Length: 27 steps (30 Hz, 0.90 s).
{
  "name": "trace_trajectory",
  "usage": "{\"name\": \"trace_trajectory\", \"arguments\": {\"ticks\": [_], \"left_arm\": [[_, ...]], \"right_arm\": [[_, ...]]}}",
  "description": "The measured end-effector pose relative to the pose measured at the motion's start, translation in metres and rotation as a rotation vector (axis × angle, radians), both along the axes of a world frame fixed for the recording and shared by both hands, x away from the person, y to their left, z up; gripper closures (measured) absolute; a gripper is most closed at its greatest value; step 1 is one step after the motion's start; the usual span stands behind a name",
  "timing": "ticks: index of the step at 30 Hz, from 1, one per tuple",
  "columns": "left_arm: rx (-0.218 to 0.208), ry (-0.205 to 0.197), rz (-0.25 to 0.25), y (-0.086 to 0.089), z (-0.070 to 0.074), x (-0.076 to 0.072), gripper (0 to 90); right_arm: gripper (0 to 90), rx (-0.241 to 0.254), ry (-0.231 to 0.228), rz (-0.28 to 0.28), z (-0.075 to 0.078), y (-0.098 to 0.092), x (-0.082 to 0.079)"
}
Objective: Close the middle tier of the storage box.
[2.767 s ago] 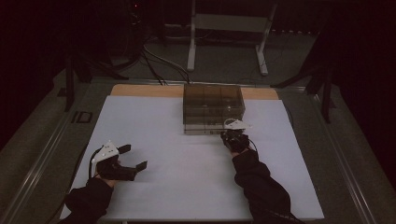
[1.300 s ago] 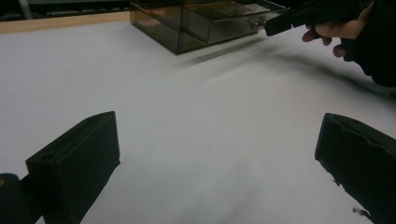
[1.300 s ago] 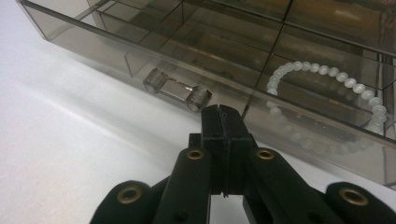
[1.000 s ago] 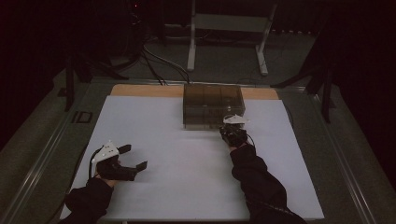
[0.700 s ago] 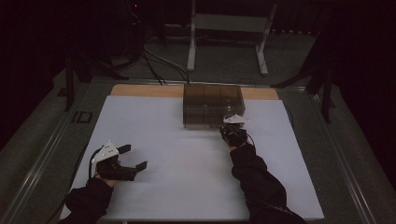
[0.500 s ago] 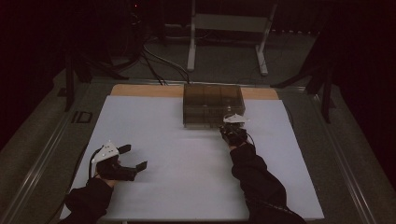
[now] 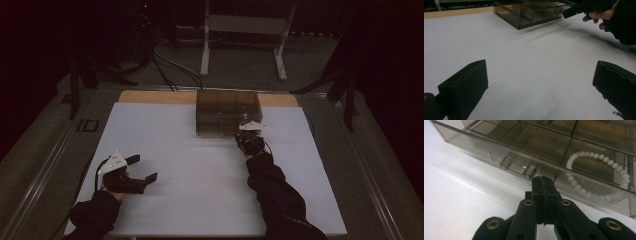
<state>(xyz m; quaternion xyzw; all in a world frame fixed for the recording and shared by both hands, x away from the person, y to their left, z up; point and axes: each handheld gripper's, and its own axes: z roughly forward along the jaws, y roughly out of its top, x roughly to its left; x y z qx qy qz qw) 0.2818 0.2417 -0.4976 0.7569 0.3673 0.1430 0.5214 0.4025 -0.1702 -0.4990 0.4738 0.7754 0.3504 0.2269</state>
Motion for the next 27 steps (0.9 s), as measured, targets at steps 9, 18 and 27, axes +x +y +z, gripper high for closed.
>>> {"name": "trace_trajectory", "arguments": {"ticks": [9, 18, 27], "left_arm": [[-0.002, 0.0, 0.001, 0.0005, 0.0005, -0.0001, 1.4], [-0.005, 0.001, 0.0, 0.0004, 0.0005, -0.0004, 1.4], [-0.004, -0.001, 0.002, 0.001, 0.0009, -0.0005, 1.4]], "right_arm": [[90.0, 0.002, -0.002, -0.005, -0.0004, 0.0005, 0.0019], [90.0, -0.003, -0.008, -0.009, 0.0012, -0.0001, 0.0052], [90.0, 0.003, -0.012, -0.022, 0.0023, -0.0018, 0.0075]]}}
